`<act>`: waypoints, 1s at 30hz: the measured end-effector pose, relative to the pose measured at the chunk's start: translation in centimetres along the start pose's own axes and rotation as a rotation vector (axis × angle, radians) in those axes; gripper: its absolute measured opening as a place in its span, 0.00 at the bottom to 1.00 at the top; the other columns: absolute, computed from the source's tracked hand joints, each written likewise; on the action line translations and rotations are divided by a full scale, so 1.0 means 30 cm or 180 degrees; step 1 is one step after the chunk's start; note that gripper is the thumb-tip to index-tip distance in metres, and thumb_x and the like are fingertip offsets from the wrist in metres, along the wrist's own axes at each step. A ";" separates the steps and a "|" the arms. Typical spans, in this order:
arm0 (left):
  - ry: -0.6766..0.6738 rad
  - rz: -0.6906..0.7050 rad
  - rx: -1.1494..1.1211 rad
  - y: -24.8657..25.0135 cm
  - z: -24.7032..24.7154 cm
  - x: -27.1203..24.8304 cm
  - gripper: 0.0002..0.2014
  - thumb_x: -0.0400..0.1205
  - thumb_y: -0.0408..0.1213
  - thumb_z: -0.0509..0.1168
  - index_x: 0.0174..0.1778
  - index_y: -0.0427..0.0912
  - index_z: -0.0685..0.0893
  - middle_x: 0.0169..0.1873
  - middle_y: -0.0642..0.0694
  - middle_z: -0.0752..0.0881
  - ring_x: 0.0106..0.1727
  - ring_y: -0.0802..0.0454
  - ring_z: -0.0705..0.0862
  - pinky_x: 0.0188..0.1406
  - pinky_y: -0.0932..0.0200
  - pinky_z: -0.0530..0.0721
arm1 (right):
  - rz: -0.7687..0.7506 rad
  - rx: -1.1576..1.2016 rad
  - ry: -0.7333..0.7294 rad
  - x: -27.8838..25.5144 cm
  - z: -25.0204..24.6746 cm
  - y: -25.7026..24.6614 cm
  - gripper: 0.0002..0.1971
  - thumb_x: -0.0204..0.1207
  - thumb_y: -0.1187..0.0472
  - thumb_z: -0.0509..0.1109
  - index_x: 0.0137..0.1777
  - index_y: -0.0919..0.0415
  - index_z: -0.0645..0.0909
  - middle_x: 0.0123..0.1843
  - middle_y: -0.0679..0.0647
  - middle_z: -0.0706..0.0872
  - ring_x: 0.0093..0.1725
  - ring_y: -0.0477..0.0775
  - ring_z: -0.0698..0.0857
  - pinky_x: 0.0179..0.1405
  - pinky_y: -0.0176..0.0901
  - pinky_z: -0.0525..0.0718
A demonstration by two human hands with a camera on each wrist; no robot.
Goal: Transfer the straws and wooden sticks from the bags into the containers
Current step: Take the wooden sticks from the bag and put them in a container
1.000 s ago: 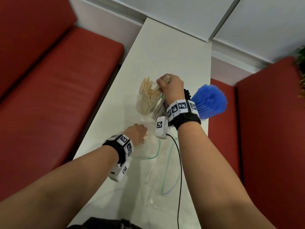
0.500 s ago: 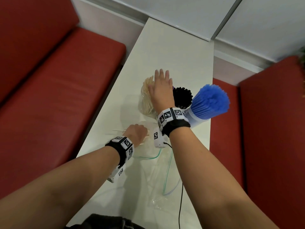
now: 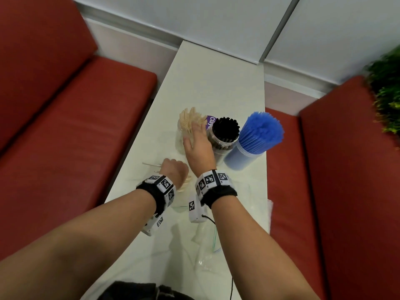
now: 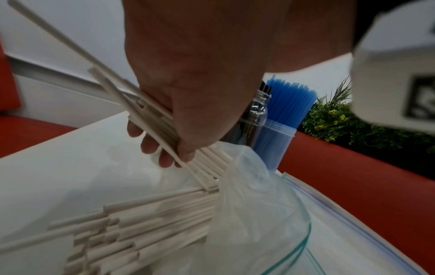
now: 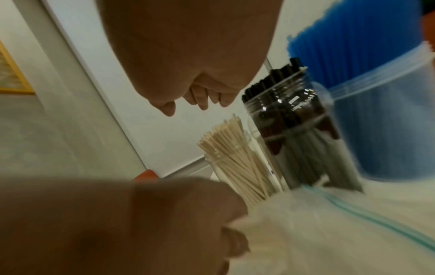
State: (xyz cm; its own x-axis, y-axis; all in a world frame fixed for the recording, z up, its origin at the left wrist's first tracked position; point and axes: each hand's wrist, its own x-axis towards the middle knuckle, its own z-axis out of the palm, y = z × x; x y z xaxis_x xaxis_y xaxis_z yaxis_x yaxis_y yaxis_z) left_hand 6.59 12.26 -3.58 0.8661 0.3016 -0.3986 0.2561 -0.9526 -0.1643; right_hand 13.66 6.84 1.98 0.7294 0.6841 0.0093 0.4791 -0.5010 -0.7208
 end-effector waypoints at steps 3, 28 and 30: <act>0.0017 -0.0062 -0.0311 0.005 -0.024 -0.029 0.12 0.86 0.32 0.56 0.59 0.44 0.82 0.56 0.48 0.88 0.58 0.46 0.87 0.54 0.54 0.80 | 0.0222 0.0178 0.0018 -0.084 0.015 0.026 0.28 0.90 0.57 0.57 0.88 0.61 0.60 0.89 0.58 0.64 0.90 0.54 0.56 0.87 0.53 0.60; -0.1197 0.0242 -0.0873 -0.303 -0.486 -0.303 0.14 0.85 0.47 0.62 0.55 0.42 0.87 0.42 0.47 0.85 0.37 0.49 0.81 0.38 0.57 0.80 | 0.1126 0.1542 0.1152 -0.232 -0.140 -0.012 0.13 0.89 0.52 0.61 0.56 0.57 0.86 0.48 0.52 0.88 0.47 0.51 0.84 0.48 0.47 0.85; -0.1382 0.0536 -0.1590 -0.298 -0.509 -0.317 0.12 0.87 0.45 0.60 0.56 0.43 0.84 0.38 0.48 0.80 0.31 0.53 0.76 0.30 0.61 0.76 | 0.1134 0.1718 0.1238 -0.223 -0.181 -0.025 0.14 0.89 0.50 0.61 0.51 0.56 0.84 0.41 0.48 0.86 0.40 0.46 0.83 0.35 0.39 0.79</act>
State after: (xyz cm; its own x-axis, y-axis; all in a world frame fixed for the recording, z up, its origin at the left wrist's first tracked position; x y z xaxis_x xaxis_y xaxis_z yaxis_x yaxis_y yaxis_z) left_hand 2.61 17.30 15.47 0.6874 0.0371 -0.7253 0.3906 -0.8608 0.3262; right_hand 11.08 -0.24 6.21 0.9632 0.2426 -0.1160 -0.0509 -0.2591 -0.9645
